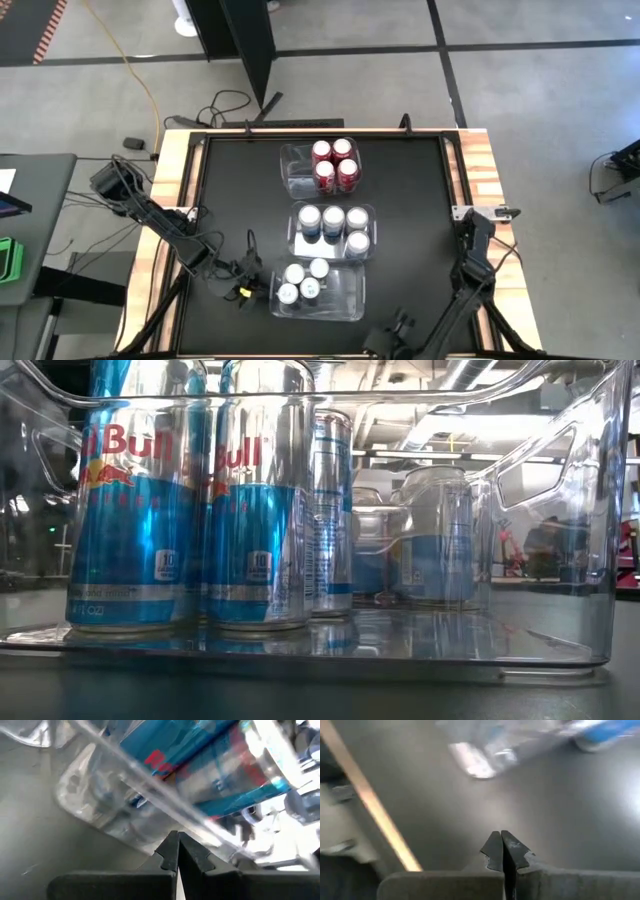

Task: Sort soda cans
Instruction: Move the middle left transparent bin to the bottom of the table, then adjust the transparent bins

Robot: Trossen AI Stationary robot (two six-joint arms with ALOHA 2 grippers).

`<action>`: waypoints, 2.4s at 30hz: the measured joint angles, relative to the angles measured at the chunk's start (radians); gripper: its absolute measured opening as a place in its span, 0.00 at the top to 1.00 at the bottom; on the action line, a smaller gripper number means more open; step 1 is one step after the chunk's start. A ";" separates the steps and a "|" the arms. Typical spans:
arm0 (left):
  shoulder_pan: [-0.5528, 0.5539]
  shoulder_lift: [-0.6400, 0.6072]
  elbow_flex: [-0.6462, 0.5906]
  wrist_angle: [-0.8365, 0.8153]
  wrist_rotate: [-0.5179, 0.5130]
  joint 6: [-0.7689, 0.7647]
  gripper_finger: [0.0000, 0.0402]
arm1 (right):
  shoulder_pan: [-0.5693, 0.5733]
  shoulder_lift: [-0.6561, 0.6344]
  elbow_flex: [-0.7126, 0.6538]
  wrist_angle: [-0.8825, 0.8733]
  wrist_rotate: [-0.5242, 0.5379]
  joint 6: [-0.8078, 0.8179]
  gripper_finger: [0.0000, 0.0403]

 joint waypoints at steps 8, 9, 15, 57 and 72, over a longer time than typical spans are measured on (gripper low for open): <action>0.000 -0.096 -0.003 -0.156 0.011 0.095 1.00 | 0.003 -0.006 0.031 0.040 0.172 -0.206 0.99; 0.000 -0.121 -0.005 -0.187 -0.005 0.114 1.00 | -0.001 -0.007 0.042 0.049 0.184 -0.246 0.99; 0.000 -0.325 -0.004 -0.291 -0.115 0.291 1.00 | -0.046 -0.008 0.108 0.221 0.191 -0.647 0.99; 0.688 -0.804 -0.004 -0.141 0.112 1.200 1.00 | -0.796 -0.190 0.039 1.191 -0.712 -1.958 1.00; 0.822 -0.810 -0.004 -0.285 0.177 1.168 1.00 | -0.946 -0.942 -0.954 1.617 -0.553 -1.850 1.00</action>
